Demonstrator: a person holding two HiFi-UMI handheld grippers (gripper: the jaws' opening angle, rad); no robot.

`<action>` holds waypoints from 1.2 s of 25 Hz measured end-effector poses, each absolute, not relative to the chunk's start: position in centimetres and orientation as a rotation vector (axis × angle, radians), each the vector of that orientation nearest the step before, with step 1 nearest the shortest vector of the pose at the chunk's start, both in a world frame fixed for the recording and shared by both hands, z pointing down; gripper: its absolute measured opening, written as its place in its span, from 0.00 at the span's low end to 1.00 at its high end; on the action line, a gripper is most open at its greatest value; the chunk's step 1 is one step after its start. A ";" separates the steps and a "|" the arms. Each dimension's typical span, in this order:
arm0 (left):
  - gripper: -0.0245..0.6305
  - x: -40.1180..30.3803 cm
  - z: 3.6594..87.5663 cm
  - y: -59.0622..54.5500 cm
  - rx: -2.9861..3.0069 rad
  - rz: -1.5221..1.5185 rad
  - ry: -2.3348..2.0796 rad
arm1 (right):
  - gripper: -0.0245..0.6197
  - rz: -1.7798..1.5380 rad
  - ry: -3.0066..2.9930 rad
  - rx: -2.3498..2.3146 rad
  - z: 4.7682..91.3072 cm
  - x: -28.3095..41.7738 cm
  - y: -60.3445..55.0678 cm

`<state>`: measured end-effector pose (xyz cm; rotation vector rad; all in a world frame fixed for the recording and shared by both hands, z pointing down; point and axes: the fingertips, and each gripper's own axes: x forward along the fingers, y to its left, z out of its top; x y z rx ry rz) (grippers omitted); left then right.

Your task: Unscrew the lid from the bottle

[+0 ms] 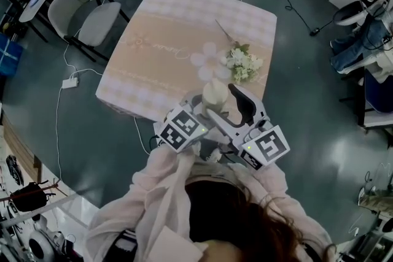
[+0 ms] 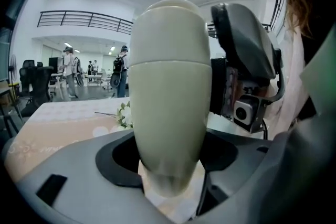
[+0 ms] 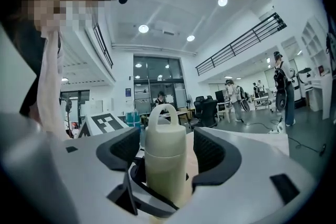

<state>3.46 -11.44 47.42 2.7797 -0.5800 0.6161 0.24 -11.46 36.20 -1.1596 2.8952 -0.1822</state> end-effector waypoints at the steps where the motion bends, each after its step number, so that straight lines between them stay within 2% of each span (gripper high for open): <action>1: 0.52 3.5 47.5 -11.3 2.781 0.627 -0.580 | 0.55 -0.168 2.891 -1.178 36.2 0.3 -11.6; 7: 0.52 4.2 47.6 -10.8 2.784 0.642 -0.550 | 0.48 -0.121 2.915 -1.154 36.0 0.1 -11.8; 30: 0.52 5.6 45.9 -6.8 2.946 0.776 -0.022 | 0.48 0.010 2.997 -0.419 33.0 0.0 -7.9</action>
